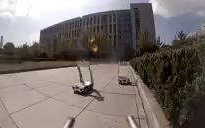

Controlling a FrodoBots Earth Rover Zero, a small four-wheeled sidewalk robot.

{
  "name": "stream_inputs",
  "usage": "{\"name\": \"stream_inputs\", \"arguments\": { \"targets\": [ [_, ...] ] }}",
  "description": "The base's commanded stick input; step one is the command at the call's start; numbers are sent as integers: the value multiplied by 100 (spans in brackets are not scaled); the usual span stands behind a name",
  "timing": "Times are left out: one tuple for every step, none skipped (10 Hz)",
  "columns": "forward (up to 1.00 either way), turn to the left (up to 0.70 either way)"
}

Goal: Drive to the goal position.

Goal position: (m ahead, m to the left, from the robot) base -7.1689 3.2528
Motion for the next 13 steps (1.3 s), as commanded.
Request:
{"name": "stream_inputs", "arguments": {
  "targets": [
    [0, 0],
    [0, 0],
    [0, 0],
    [0, 0],
    [0, 51],
    [0, 70],
    [30, 55],
    [70, 35],
    [70, 35],
    [70, 35],
    [70, 35],
    [70, 35],
    [70, 35]
  ]
}}
